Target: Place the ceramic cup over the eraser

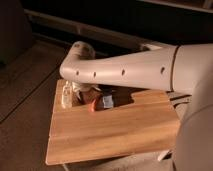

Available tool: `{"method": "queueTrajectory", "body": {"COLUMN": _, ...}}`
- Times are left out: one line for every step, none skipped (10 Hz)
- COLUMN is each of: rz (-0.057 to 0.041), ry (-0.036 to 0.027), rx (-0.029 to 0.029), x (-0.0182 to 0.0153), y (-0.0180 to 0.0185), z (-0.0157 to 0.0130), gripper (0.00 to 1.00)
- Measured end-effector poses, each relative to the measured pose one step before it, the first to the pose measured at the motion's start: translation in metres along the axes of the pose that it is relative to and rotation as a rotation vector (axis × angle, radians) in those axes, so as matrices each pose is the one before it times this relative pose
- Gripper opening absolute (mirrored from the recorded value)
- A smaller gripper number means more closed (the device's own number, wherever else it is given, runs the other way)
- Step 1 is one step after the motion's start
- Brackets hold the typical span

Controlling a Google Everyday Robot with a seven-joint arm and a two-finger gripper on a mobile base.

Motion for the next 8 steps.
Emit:
{"method": "queueTrajectory", "body": {"rz": -0.01902, "ry": -0.01092, "rx": -0.00994, "x": -0.00608, "y": 0.00072, "z": 0.00268, "gripper": 0.65}}
{"method": "queueTrajectory", "body": {"rz": -0.01778, "ry": -0.01428, "rx": -0.01191, "x": -0.00783, "y": -0.0004, "z": 0.00438, "gripper": 0.65}}
{"method": "queueTrajectory", "body": {"rz": -0.01304, "ry": -0.03293, "rx": -0.03, "x": -0.01591, "y": -0.00398, "z": 0.0087, "gripper": 0.65}}
{"method": "queueTrajectory", "body": {"rz": 0.00182, "ry": -0.02033, "rx": -0.02183, "x": -0.00829, "y": -0.00138, "z": 0.0051, "gripper": 0.65}}
{"method": "queueTrajectory", "body": {"rz": 0.00518, "ry": -0.02794, "rx": -0.02823, "x": -0.01092, "y": -0.00213, "z": 0.00637, "gripper": 0.65}}
{"method": "queueTrajectory", "body": {"rz": 0.00419, "ry": -0.01578, "rx": -0.0131, "x": -0.00596, "y": -0.00309, "z": 0.00394, "gripper": 0.65}}
{"method": "queueTrajectory", "body": {"rz": 0.0004, "ry": -0.00098, "rx": -0.00022, "x": -0.00035, "y": -0.00027, "z": -0.00021, "gripper": 0.65}}
{"method": "queueTrajectory", "body": {"rz": -0.00082, "ry": 0.00043, "rx": -0.00034, "x": 0.00007, "y": 0.00059, "z": 0.00022, "gripper": 0.65}}
